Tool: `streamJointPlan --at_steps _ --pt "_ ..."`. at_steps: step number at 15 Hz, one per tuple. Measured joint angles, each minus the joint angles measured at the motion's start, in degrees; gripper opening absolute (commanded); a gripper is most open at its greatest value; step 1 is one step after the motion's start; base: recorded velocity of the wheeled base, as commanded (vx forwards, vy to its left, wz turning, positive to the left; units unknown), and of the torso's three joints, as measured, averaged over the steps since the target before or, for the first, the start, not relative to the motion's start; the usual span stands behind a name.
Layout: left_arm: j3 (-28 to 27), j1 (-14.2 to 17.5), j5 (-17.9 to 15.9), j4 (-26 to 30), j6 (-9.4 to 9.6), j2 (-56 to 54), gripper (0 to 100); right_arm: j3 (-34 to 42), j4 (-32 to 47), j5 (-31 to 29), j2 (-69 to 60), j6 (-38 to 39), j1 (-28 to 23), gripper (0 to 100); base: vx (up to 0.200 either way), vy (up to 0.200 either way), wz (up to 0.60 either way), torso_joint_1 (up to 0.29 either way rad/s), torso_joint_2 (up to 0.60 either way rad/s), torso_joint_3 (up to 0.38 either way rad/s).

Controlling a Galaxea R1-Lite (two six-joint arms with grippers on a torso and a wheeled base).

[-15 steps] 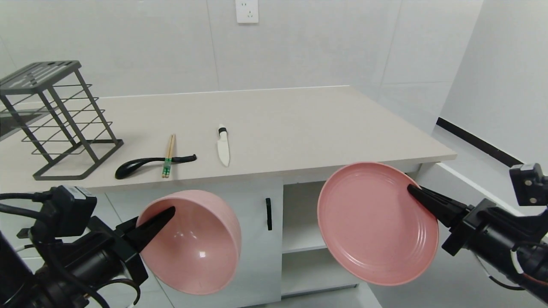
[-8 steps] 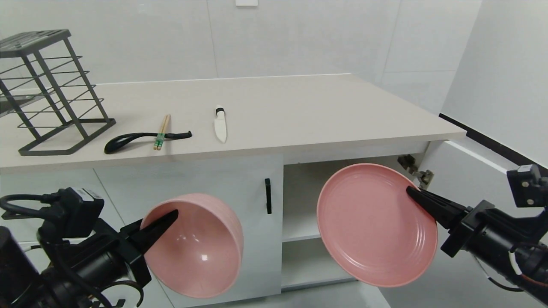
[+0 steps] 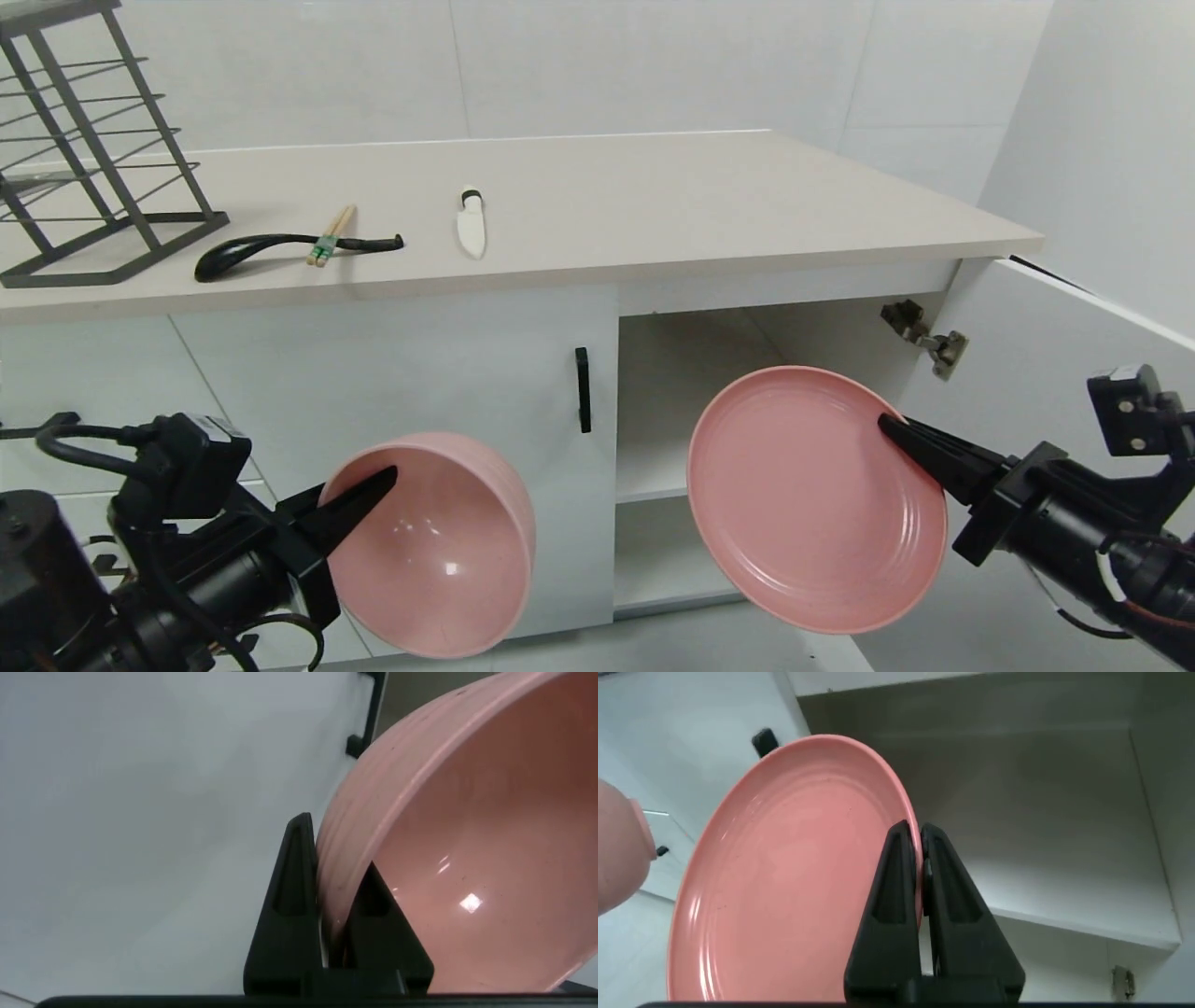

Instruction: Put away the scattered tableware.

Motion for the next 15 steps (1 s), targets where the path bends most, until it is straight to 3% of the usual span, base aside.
streamJointPlan --at_steps 12,15 --pt "0.0 -0.2 0.1 0.3 0.0 4.3 0 -0.2 -0.1 -0.4 9.8 0.0 -7.4 0 0.0 0.0 0.0 0.0 0.01 0.011" --pt "0.0 -1.7 0.1 1.1 -0.02 5.1 0 -0.7 -0.1 -0.4 12.7 0.2 -7.8 0 0.0 0.0 0.0 0.0 0.0 0.0"
